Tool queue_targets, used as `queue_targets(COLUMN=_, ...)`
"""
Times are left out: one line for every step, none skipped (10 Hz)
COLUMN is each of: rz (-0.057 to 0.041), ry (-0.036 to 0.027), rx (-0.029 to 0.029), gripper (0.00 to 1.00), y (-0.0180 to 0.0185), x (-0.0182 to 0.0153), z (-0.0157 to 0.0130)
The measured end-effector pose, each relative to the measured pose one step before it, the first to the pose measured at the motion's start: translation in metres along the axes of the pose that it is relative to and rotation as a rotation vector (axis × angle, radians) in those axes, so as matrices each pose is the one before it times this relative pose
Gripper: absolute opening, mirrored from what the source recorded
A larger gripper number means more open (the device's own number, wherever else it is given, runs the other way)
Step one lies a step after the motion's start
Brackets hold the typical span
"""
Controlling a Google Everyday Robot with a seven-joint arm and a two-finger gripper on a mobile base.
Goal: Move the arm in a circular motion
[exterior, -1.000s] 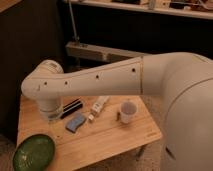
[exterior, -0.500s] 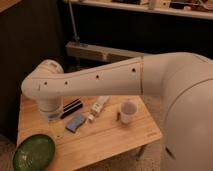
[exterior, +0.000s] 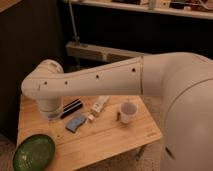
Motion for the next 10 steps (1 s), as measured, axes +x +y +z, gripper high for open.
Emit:
queue_targets(rz=0.00533, ry=0.00742, rx=0.00405, gripper=0.8, y=-0.00017, x=0.00499, z=-0.00293)
queue_targets(rz=0.01007, ry=0.01343, rx=0.0036, gripper=0.8, y=-0.00053, x=0.01483, z=-0.00413)
queue_targets(rz=0.00959, ry=0.01205, rx=0.00447, gripper=0.8, y=-0.00391, x=0.01727, z=-0.00614)
queue_targets(rz=0.01084, ry=0.01334, rx=0.00769, gripper=0.8, y=-0.00853, x=0.02271, z=-0.00843)
queue_targets(rz=0.01525, ry=0.01513, rx=0.00807, gripper=0.8, y=-0.01145, x=0.02691, z=-0.01021)
queue_targets(rz=0.00954, ry=0.01267, rx=0.00324, gripper=0.8, y=-0.00661, x=0.01776, z=-0.00697)
queue_targets(rz=0.02884, ry=0.01721, rx=0.00958, gripper=0.8, y=-0.01228, x=0.03429, z=-0.01227)
queue_targets(rz=0.02528, ry=0.01191, rx=0.00529, gripper=0.8, y=-0.00506, x=0.02356, z=-0.00669)
queue_targets(rz=0.03122, ry=0.00655, rx=0.00529, gripper=0.8, y=-0.00294, x=0.02483, z=-0.00596)
queue_targets(rz=0.05138, ry=0.00735, rx=0.00296, gripper=0.8, y=0.00288, x=0.0379, z=-0.00594)
